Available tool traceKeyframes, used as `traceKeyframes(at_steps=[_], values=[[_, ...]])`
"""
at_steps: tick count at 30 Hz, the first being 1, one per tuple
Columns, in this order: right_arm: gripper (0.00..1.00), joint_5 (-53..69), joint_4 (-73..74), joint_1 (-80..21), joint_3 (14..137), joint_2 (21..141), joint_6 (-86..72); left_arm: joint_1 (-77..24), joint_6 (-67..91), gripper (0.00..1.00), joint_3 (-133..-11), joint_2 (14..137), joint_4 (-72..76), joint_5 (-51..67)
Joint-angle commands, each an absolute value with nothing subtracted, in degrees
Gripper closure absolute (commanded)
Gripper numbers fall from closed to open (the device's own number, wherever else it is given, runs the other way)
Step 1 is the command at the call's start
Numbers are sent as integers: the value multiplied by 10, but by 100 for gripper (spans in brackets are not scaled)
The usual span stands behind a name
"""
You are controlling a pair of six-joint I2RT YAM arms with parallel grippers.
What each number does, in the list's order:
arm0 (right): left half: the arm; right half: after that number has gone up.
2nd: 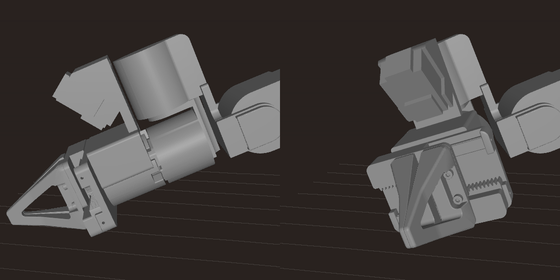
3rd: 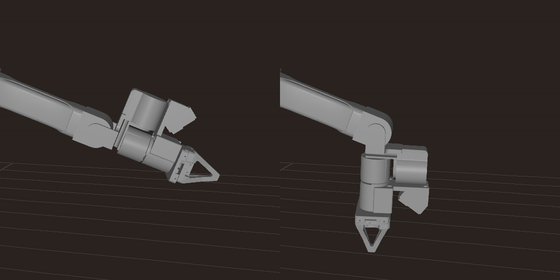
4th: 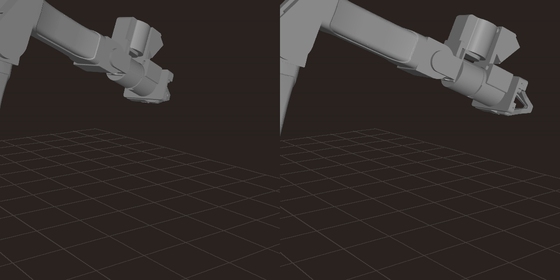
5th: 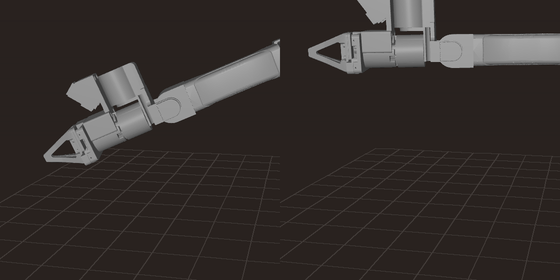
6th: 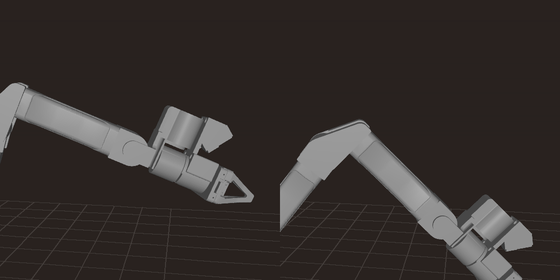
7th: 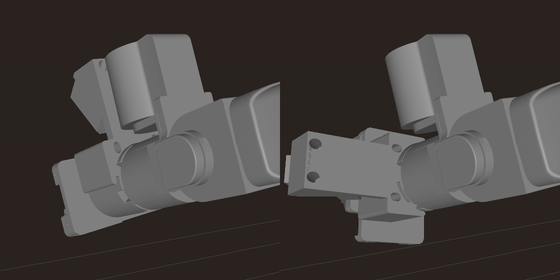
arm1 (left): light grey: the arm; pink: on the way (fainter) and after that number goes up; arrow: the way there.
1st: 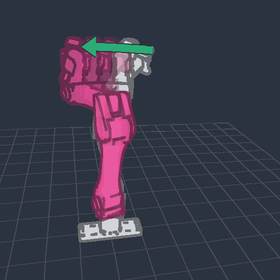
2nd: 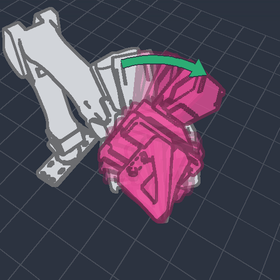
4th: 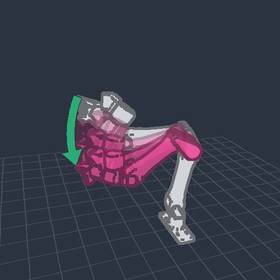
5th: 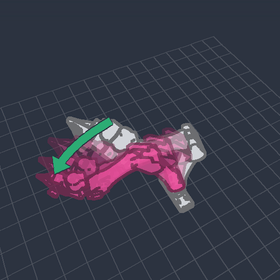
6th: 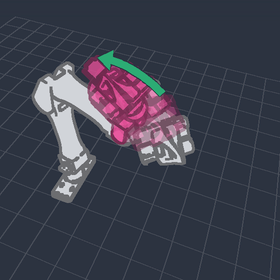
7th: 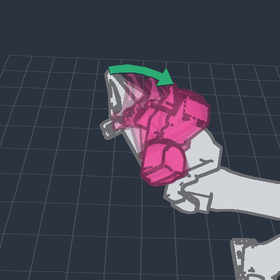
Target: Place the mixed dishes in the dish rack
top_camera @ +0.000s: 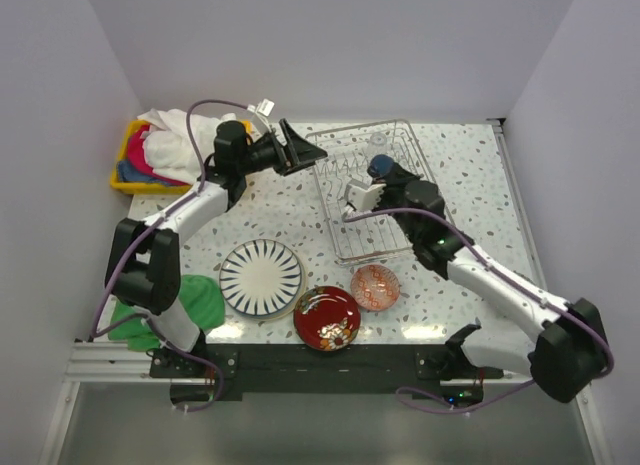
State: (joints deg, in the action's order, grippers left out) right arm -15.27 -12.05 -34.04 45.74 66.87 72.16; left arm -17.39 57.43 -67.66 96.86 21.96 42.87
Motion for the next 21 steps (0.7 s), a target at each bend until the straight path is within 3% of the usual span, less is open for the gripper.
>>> traceKeyframes(at_steps=[1, 7, 21], values=[[100, -208, -512, -396, 440, 733, 837, -178, 616, 9, -706, 984, 284, 432], [100, -185, -653, -444, 417, 813, 908, -180, 635, 9, -702, 1001, 313, 426], [100, -206, -703, -474, 455, 908, 928, -194, 672, 10, -716, 1034, 357, 439]])
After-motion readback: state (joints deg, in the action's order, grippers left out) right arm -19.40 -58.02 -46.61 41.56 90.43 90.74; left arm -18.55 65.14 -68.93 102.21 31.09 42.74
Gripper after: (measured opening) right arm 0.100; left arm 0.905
